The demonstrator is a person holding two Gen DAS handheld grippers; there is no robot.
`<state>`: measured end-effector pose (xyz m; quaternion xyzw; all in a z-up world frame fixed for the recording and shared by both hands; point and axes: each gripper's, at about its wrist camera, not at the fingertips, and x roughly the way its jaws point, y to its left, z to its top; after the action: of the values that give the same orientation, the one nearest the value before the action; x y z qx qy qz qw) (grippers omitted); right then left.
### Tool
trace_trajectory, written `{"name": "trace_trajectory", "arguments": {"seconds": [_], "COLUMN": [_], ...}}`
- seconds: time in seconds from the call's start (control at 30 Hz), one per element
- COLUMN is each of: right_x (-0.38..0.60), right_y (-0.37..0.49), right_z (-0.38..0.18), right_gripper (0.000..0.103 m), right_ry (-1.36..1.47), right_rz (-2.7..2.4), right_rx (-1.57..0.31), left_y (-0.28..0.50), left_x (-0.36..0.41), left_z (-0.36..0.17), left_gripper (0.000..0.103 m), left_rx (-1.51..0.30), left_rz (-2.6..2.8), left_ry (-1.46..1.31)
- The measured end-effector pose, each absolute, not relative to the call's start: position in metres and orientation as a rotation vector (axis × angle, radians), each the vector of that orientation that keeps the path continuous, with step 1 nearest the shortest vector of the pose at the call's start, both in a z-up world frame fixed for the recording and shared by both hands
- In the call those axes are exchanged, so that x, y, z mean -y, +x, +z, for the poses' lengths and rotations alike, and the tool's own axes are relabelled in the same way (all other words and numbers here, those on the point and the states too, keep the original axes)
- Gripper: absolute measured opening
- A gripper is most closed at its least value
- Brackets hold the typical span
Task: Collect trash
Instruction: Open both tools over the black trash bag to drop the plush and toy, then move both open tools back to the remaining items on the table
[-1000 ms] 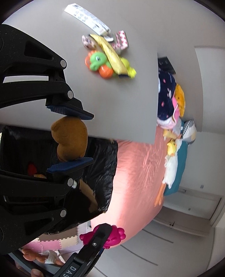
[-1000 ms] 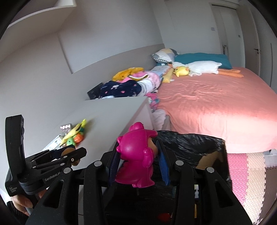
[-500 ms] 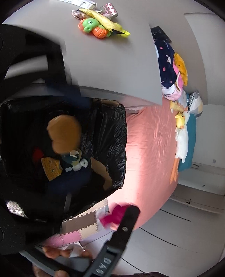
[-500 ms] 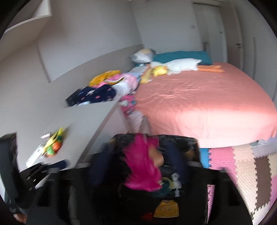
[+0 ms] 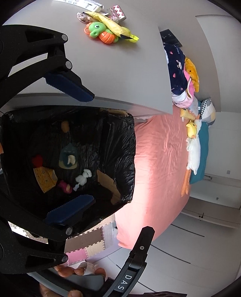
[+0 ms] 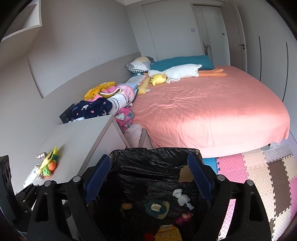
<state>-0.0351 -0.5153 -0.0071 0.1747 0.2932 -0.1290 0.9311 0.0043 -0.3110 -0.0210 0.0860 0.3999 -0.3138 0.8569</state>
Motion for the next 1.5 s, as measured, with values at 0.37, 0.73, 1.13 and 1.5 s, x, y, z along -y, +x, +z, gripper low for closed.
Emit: {"name": "trace_trajectory", "arguments": {"seconds": [0.37,0.73,1.13,1.5], "right_x": [0.495,0.452,0.405,0.355], "right_y": [-0.021,0.001,0.029,0.051], "right_z": [-0.01,-0.014,-0.015,-0.017], "right_gripper": [0.086,0.086,0.086,0.086], "right_ry": [0.347,0.339,0.322,0.277], "right_rz": [-0.208,-0.085,0.005,0.09], "right_rx": [-0.617,-0.628,-0.649,-0.67], "left_y": [0.009,0.019,0.031,0.039], "left_x": [0.291,0.249,0.191,0.146], "left_z": [-0.023,-0.024,-0.021,-0.023], "left_gripper": [0.097,0.097,0.097,0.097], "left_rx": [-0.843,-0.829,-0.818,-0.802], "left_rz": [-0.619,-0.52,-0.422,-0.362], "left_ry": [0.167,0.144,0.095,0.092]}}
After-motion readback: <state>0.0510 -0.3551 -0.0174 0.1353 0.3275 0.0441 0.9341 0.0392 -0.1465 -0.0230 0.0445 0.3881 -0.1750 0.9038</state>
